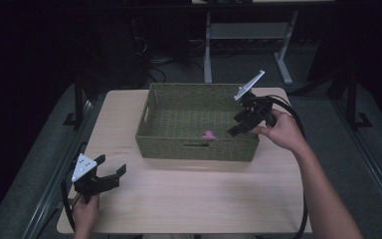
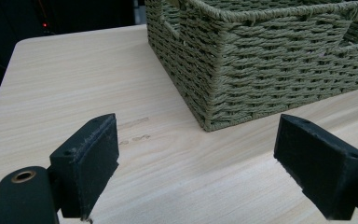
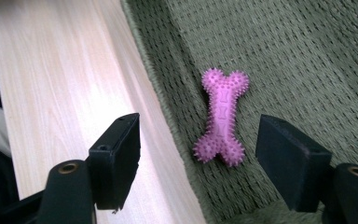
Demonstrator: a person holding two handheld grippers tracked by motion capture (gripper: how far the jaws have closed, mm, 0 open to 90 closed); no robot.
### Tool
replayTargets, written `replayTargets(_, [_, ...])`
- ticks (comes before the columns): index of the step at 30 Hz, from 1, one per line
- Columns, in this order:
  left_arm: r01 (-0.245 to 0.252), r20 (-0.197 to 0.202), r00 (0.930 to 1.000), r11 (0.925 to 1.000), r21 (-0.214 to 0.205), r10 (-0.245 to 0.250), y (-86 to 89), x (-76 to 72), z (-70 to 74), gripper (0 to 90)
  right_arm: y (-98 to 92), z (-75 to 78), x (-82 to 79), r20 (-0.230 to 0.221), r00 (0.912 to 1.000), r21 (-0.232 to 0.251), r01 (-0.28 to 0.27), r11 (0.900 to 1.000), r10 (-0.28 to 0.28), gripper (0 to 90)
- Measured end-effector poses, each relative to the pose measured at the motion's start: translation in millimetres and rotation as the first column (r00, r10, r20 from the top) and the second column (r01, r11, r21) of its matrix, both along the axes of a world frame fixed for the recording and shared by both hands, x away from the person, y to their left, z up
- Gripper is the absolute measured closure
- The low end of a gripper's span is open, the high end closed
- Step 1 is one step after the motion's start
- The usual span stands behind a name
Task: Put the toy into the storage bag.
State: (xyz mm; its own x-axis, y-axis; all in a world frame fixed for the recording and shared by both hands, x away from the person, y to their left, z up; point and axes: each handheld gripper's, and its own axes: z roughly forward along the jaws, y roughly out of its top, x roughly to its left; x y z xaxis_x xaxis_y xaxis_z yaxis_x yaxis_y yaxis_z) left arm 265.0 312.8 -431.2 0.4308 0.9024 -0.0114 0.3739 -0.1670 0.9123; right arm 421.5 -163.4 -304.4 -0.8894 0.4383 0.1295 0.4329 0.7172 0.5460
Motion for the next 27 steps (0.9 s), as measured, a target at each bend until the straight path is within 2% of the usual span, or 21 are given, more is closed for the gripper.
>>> replayTargets(14, [0.004,0.001,1.0000,1.0000,0.003,-0.004,-2.4,0.4,0.0,13.3,-4.6,-1.7,-19.8,0.016,0.9997,0.013,-0.017,0.9998,0.016,28.7])
replayTargets(27, [0.008,0.000,1.0000,0.9999,0.006,-0.008,-3.2,0.6,0.1,13.3,-6.1,-8.8,-32.6,0.013,0.9996,0.013,-0.024,0.9996,0.024,27.9])
